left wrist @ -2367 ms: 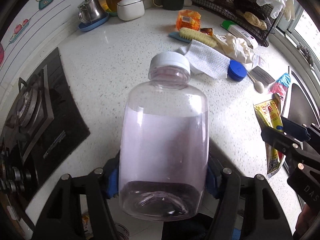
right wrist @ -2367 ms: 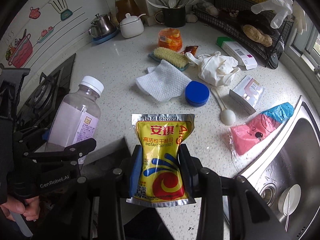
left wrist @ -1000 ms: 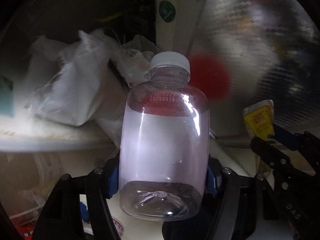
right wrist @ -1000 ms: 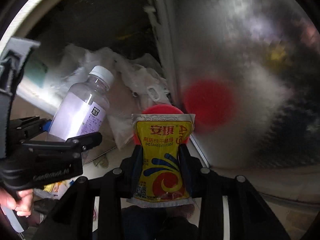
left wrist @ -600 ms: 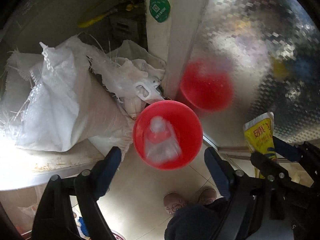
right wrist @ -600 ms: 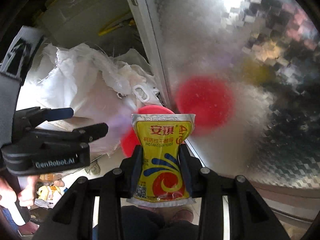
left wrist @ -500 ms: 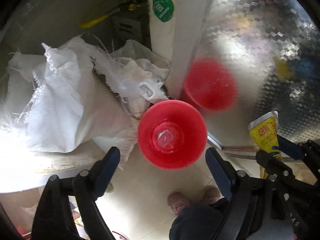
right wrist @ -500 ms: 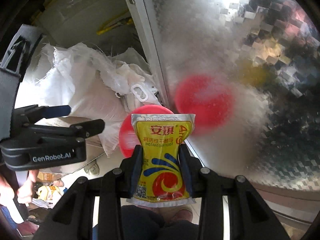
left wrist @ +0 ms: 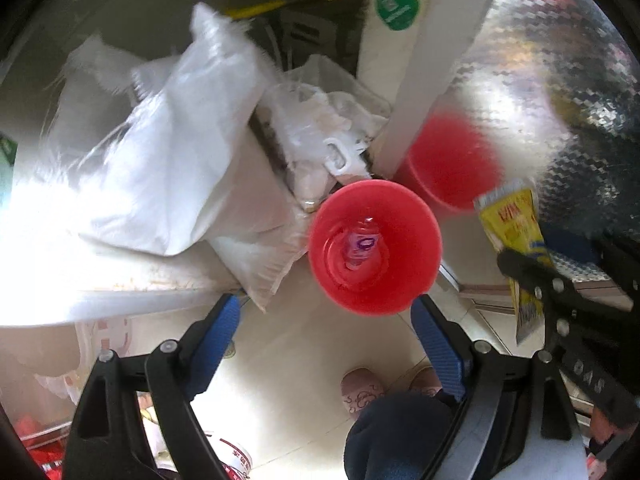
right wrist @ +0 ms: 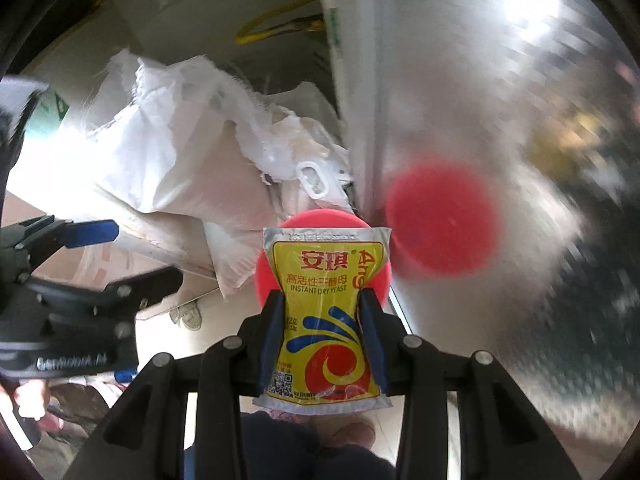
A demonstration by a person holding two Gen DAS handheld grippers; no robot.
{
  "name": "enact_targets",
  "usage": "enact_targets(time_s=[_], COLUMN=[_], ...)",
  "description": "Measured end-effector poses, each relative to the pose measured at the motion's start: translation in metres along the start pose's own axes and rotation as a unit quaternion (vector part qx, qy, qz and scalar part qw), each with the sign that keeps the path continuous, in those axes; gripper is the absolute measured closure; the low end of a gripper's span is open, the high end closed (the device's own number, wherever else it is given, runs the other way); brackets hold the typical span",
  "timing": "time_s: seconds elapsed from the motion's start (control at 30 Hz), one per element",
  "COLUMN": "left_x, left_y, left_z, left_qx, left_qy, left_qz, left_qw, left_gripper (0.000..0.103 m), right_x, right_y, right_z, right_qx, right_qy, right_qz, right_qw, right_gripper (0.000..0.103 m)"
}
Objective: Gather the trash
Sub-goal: 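Open both tools to drop the bottle and packet into the red bucket, then raise both tools back up to the counter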
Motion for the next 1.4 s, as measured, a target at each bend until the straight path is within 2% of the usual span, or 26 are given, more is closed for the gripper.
enact_targets(time_s=[0.27,0.33,0.4,0.47,0.6,0.73,0.8,0.93,1.13,1.3,1.4], left_x=[0.017,0.02,0.022,0.025,0.026,0.027,0.028,0.03,0.024,0.0,-0.019], left_y=[-0.016,-0.018,-0.021,-0.027,-0.038,-0.051,-0.055,-0.057,-0.056,-0.045,-0.03], left_z=[0.003,0.002,-0.001,-0.007,-0.029,-0.074,-0.101,-0.159,-0.248,-0.309,-0.342], left_qx=[-0.003,-0.004,-0.007,-0.006,0.0,-0.003,-0.007,-0.025,-0.06,-0.091,-0.11], left_qy=[0.008,0.01,0.013,0.015,0.02,0.039,0.034,0.041,0.04,0.039,0.025], left_qz=[-0.022,-0.029,-0.034,-0.04,-0.051,-0.053,-0.061,-0.072,-0.081,-0.067,-0.052], left_qw=[0.9997,0.9995,0.9993,0.999,0.9985,0.9979,0.9976,0.9963,0.9941,0.9929,0.9922], left_gripper=[0.017,0.017,0.017,0.017,0.017,0.017,0.017,0.017,0.015,0.013,0.007], right_x=[0.016,0.018,0.02,0.024,0.026,0.032,0.04,0.056,0.061,0.046,0.028], right_y=[0.011,0.01,0.01,0.01,0.008,0.006,0.005,0.008,0.011,0.017,0.021], right_z=[0.01,0.009,0.006,0.0,-0.016,-0.043,-0.061,-0.114,-0.202,-0.269,-0.304], right_qx=[0.0,-0.008,-0.018,-0.026,-0.025,-0.013,-0.008,-0.021,-0.052,-0.071,-0.083], right_qy=[0.009,0.006,0.003,0.002,-0.008,0.0,0.004,0.011,0.018,0.014,0.005], right_qz=[-0.052,-0.06,-0.063,-0.072,-0.075,-0.075,-0.084,-0.099,-0.089,-0.075,-0.06], right_qw=[0.999,0.998,0.998,0.997,0.997,0.997,0.996,0.995,0.995,0.995,0.995], right_gripper=[0.06,0.053,0.022,0.017,0.017,0.017,0.017,0.017,0.017,0.017,0.017])
Point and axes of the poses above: each gripper's, at about its wrist camera, not at the fingertips, and z roughly the way its jaws point, x to its left, y to its top, the point moved 5 cm from there along z, roughly the way its jaws point, and after that the axes turned 2 degrees about x, right-handed, at the moved point
